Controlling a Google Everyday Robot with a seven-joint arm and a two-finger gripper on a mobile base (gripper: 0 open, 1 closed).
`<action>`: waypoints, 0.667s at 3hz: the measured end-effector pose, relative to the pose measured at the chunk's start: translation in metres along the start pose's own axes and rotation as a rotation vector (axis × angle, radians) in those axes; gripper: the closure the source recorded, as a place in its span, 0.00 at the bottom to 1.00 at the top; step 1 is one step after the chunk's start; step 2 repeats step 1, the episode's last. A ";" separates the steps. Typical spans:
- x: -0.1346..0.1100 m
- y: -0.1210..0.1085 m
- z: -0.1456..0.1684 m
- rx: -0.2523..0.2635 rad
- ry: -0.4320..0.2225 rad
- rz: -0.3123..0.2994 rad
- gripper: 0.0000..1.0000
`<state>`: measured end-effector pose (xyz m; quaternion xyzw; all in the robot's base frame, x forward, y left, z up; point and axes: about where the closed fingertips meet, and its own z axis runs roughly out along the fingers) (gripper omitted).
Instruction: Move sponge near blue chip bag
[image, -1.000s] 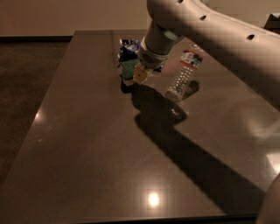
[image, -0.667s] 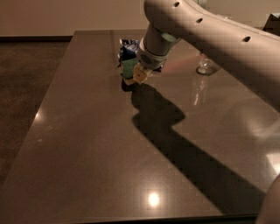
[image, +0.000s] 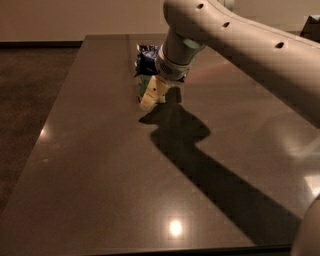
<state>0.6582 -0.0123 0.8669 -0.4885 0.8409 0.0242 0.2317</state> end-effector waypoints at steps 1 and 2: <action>0.000 0.000 0.000 0.000 0.000 0.000 0.00; 0.000 0.000 0.000 0.000 0.000 0.000 0.00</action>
Offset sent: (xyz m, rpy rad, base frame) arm 0.0000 0.0000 0.0000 0.0000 0.0000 0.0000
